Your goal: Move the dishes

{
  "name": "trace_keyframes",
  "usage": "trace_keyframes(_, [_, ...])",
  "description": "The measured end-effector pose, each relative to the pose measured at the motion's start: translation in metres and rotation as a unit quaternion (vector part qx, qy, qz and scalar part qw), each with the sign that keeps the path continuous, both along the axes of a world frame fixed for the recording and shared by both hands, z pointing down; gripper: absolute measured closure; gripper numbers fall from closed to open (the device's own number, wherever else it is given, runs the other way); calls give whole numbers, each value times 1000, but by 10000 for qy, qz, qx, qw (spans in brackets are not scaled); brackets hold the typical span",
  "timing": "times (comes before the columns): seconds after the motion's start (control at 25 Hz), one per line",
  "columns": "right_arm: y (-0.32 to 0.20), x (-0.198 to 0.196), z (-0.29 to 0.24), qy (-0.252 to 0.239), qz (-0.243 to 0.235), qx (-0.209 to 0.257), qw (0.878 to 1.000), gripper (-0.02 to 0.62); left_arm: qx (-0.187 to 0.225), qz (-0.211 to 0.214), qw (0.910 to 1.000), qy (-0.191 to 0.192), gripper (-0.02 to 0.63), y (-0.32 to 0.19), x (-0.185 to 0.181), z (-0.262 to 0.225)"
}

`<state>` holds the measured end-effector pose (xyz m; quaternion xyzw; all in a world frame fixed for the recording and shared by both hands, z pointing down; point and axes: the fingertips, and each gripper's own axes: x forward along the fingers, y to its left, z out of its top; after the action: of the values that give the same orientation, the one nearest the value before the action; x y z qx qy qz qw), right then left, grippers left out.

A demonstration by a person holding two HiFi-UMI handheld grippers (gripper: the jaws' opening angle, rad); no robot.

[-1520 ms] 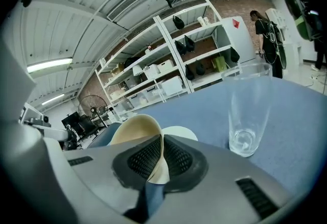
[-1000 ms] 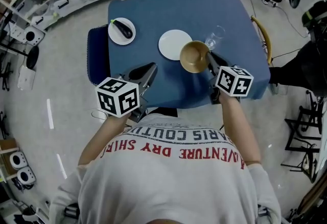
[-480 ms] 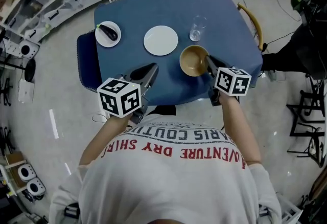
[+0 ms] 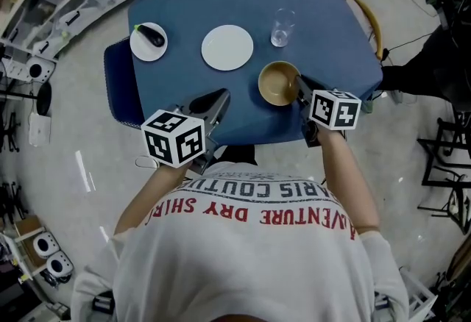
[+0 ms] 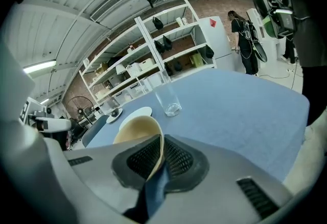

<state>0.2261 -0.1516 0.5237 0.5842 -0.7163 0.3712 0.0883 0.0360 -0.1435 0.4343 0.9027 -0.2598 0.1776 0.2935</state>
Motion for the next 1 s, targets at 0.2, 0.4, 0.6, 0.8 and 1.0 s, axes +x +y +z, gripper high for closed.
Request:
trace_keyframes(0.2, [-4, -5, 0, 23, -198, 44, 9998, 558, -47, -25, 10000, -18, 579, 0, -1, 4])
trace_keyframes(0.4, [-6, -10, -4, 75, -298, 146, 9994, 448, 23, -66, 10000, 11, 580, 0, -6, -2])
trace_keyframes(0.6, [-8, -15, -30, 254, -495, 617, 9965, 362, 198, -57, 9998, 68, 580, 4, -12, -19])
trace_keyframes(0.8, [7, -34, -89, 661, -982, 1461, 9822, 341, 390, -40, 9990, 199, 578, 22, -22, -46])
trace_keyframes(1.0, [37, -68, -162, 687, -1552, 2405, 9557, 348, 691, 67, 9968, 407, 578, 40, -22, -80])
